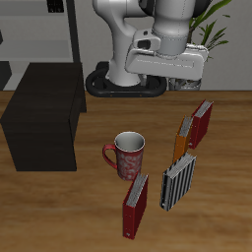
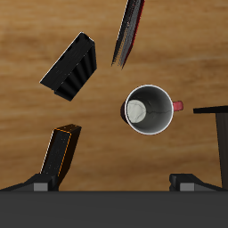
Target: Place the striped book in the top region of the shelf
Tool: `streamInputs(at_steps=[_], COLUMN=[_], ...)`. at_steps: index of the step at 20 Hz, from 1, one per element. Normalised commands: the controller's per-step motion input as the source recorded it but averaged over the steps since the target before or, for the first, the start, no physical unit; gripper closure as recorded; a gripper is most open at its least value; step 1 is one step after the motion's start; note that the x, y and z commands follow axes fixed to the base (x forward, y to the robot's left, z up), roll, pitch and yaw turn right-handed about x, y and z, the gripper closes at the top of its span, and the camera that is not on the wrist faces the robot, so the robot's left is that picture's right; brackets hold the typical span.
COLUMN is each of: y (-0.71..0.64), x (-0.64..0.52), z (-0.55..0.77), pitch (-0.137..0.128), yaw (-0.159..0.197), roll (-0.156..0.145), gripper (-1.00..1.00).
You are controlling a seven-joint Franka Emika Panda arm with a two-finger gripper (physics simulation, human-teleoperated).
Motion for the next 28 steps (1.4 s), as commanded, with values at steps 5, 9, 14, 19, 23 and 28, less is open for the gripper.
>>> streamInputs(at_steps=[5,9,14,19,23,28], y=[0.21,0.28,0.26,0.09,-0.03,0.08], x=[0.23,0.29,0.32,0.25,0.29,0.19], z=[-0.05,0.03,0.01,0.1,-0.01,-0.05], pitch=[-0.025,-0.056,-0.02,-0.06,-0.024,-0.077], yaw=[-0.02,-0.007,-0.042,-0.017,-0.063,0.004], roll=[-0.016,0.012,0.034,0.032,-0.051,0.052], gripper=[-1.0,-1.0,-1.0,-1.0,-1.0,-1.0])
